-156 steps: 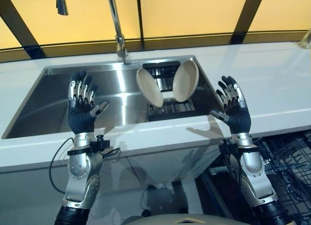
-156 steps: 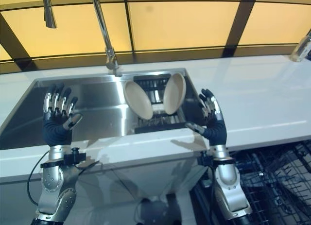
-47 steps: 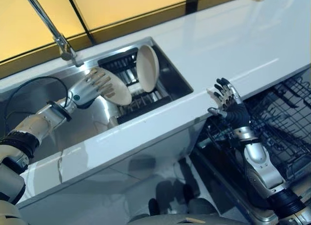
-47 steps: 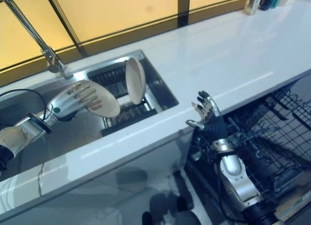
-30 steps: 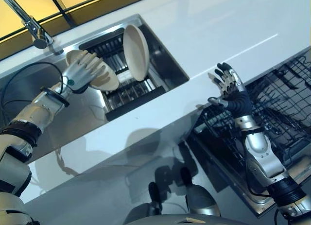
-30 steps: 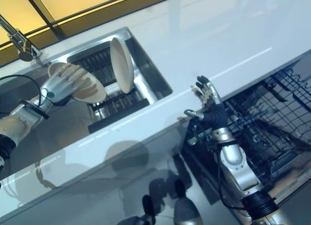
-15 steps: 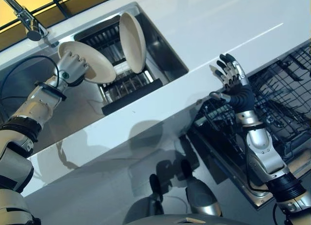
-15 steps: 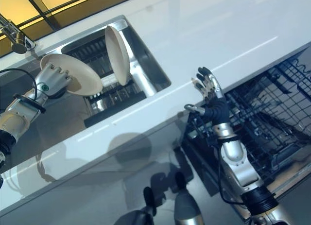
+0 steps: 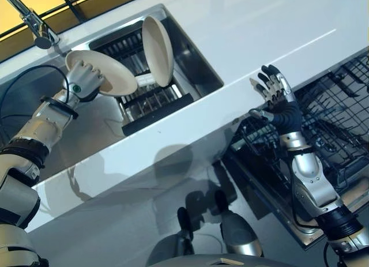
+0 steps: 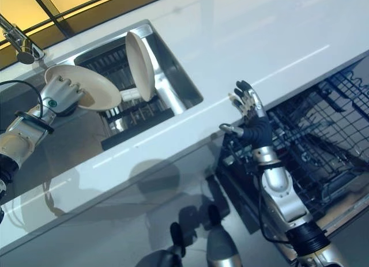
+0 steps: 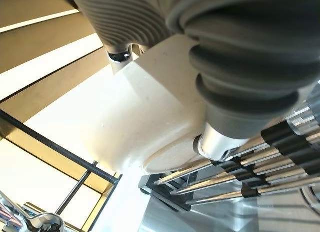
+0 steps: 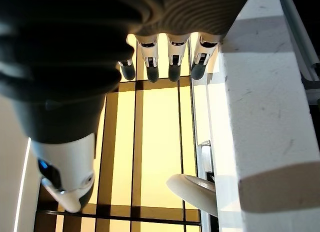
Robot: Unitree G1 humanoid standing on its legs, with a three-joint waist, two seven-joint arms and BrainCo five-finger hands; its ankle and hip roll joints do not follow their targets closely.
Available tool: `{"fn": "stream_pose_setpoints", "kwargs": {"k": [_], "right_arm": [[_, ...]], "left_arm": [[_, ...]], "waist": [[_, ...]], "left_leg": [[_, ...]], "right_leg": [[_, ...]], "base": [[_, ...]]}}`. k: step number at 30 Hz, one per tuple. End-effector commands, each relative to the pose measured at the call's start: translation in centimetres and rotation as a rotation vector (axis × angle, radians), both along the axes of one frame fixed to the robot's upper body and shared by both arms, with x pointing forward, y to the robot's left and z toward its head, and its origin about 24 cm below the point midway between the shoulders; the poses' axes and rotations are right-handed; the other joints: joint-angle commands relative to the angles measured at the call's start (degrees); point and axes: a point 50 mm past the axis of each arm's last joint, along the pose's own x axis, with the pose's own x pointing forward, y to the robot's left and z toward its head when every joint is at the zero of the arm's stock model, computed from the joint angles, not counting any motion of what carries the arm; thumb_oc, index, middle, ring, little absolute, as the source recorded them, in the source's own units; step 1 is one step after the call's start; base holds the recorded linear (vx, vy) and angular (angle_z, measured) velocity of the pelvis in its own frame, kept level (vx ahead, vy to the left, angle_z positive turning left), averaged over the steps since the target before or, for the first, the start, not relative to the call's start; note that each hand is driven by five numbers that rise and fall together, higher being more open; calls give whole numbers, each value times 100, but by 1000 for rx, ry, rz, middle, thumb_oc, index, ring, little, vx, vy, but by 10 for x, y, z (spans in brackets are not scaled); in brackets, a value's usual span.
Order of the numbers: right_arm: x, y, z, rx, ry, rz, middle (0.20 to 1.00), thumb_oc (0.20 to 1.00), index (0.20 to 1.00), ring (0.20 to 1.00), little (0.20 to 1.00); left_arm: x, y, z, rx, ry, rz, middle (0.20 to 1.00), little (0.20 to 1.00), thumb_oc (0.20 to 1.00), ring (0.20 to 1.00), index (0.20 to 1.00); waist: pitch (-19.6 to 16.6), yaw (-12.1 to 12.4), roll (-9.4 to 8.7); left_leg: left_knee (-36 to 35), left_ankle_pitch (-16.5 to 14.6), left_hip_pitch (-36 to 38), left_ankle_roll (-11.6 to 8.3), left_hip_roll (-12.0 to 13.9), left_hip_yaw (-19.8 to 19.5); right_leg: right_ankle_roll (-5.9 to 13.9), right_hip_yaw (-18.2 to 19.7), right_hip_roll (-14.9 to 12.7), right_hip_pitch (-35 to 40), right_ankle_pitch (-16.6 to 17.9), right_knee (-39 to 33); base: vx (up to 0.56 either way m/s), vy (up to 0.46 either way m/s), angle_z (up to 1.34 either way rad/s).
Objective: Pick up plates and place into dishwasher.
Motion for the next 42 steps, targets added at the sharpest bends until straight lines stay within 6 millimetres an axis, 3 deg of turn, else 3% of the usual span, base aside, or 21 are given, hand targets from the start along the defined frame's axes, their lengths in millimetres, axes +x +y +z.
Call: {"fn": "stream_pose_setpoints", "kwargs": {"k": [1, 12, 19, 25, 27, 32, 36, 42], "right_arm": [[-14, -6, -5, 35, 4, 8, 1000, 1000, 1000, 1000, 1000], [-22, -8, -16, 59, 61, 12, 1000, 1000, 1000, 1000, 1000], [-27, -8, -23, 88, 94, 5, 1000, 1000, 1000, 1000, 1000], [-32, -7, -28, 117, 96, -23, 1000, 1000, 1000, 1000, 1000], [-34, -7, -29, 125, 87, -43, 1000, 1000, 1000, 1000, 1000], [-36, -9, -28, 131, 65, -87, 1000, 1000, 1000, 1000, 1000], [-41, -12, -30, 129, 48, -123, 1000, 1000, 1000, 1000, 1000], [-46, -23, -25, 97, 3, -176, 1000, 1000, 1000, 1000, 1000]], "left_arm": [[-10, 22, 42, -48, -182, 30, 200, 200, 200, 200, 200], [-21, 14, 54, -28, -185, -59, 200, 200, 200, 200, 200], [-31, 10, 64, -171, -228, -155, 200, 200, 200, 200, 200], [-43, 1, 76, -656, -307, -353, 200, 200, 200, 200, 200], [-48, -8, 71, -868, -299, -455, 200, 200, 200, 200, 200], [-61, -32, 56, -1192, -232, -608, 200, 200, 200, 200, 200], [-77, -54, 38, -1491, -102, -798, 200, 200, 200, 200, 200], [-98, -86, 29, -1714, 110, -1048, 200, 200, 200, 200, 200]], "waist": [[-547, 96, -226], [-945, 198, -204], [-1199, 290, -256], [-1321, 375, -322], [-1360, 419, -372], [-1436, 478, -468], [-1497, 465, -516], [-1532, 455, -565]], "left_leg": [[52, -194, -236, 51, -87, 2], [48, -294, 31, 64, -94, 18], [31, -355, 176, 81, -81, 21], [12, -368, 246, 88, -64, -7], [13, -376, 271, 94, -56, -36], [9, -394, 313, 105, -39, -76], [2, -396, 355, 108, -13, -44], [0, -408, 403, 127, 4, 14]], "right_leg": [[480, 37, -351, -181, -449, 580], [522, -46, -368, 108, -489, 499], [553, -95, -363, 279, -515, 429], [550, -60, -307, 363, -528, 390], [544, -35, -281, 387, -550, 398], [522, 22, -222, 433, -583, 404], [510, 79, -164, 445, -590, 424], [491, 96, -143, 483, -579, 420]], "base": [[44, -23, 4], [61, -24, 2], [59, -44, 0], [12, -40, 1], [2, -46, 0], [-15, -36, -6], [-44, -11, -5], [-45, -5, -5]]}}
